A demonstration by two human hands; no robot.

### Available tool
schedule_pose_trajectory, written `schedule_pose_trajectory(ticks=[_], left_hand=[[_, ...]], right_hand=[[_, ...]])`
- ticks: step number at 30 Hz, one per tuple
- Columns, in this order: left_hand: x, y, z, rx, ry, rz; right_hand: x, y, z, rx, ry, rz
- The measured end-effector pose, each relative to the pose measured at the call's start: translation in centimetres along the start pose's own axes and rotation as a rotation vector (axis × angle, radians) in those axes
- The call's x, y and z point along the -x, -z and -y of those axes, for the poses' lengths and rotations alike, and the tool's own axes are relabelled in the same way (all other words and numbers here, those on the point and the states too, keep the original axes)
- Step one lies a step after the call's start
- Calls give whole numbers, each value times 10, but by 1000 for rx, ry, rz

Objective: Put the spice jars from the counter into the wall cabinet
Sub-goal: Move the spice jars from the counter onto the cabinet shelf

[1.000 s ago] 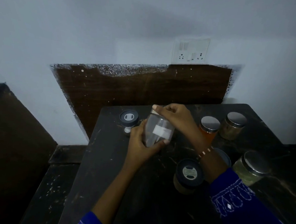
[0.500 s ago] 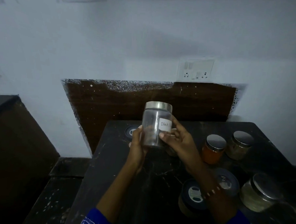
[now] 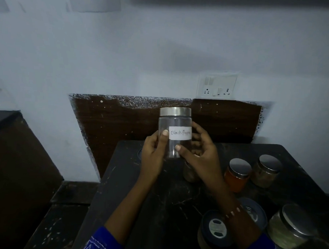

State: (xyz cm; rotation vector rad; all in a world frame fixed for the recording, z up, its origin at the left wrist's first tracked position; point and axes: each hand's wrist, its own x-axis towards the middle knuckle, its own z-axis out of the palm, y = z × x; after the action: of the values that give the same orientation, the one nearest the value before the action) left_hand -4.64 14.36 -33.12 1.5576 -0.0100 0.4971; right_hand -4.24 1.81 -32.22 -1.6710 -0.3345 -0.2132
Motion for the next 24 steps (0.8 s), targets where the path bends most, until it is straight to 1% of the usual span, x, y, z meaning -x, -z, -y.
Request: schedule_pose_trajectory(ticks=[5,8,16,21,24], left_hand=[[-30,-2,-26,41,-105,-1],[-61,-6,-57,23,-219,-22],[-157,-18,-190,-46,-520,-117],[-213,-21,-258,-130,-727,-170],[-242,-23,-291,-172,-702,-183]], right_hand=[[-30,9,25,-5,87,47],[-61,13,55,10,184,43],[-161,19,181,83,556,1],[-212,20,249,67,696,-54],[-242,19,279,166,723,-120]])
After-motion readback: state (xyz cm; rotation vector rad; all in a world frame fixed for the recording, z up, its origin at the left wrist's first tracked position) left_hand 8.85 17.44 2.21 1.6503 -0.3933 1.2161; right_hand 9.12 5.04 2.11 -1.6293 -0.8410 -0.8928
